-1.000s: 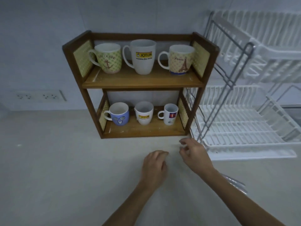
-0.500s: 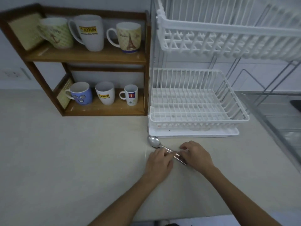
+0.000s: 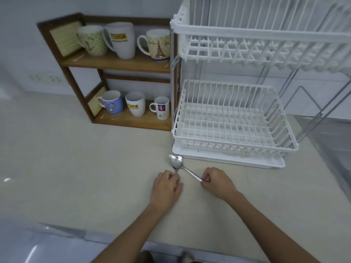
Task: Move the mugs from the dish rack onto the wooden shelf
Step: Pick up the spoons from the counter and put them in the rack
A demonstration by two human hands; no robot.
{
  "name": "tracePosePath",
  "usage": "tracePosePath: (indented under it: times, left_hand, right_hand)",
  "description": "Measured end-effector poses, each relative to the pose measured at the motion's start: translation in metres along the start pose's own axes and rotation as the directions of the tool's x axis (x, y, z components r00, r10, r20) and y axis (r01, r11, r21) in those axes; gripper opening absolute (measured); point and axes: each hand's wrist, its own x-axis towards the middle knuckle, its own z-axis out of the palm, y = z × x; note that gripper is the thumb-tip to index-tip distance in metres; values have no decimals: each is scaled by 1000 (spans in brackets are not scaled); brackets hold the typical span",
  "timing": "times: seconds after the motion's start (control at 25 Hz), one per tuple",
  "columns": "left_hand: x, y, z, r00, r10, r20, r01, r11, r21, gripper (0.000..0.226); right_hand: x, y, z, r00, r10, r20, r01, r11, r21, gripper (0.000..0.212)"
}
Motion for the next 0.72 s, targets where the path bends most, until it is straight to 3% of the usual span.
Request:
tracePosePath:
  times: [0.16,0.28,0.4,0.56,0.72]
  left_hand:
    - [16,-10,-8,962,-272,38,271,962,20,21]
    - [24,-18,-16,930,-346,128,350,937,-14,25]
    - [22,-24,-23,891,-389,235,429,890,-152,22]
    - [23,-39,-44,870,-335,362,445,851,-280,13]
    - [26,-42,-78,851,-195,487,464,712,-526,17]
  right_hand:
    - [7,-13,-4,998,-48,32,48,999,-14,21]
    - [11,-25,1,996,-91,-3,91,996,-23,19]
    - [17,-32,4,996,-54,70,54,999,-6,11]
    - [27,-40,-19,954,-124,272,99,990,103,8]
    - [26,-48,-59,938,-215,273,115,933,340,16]
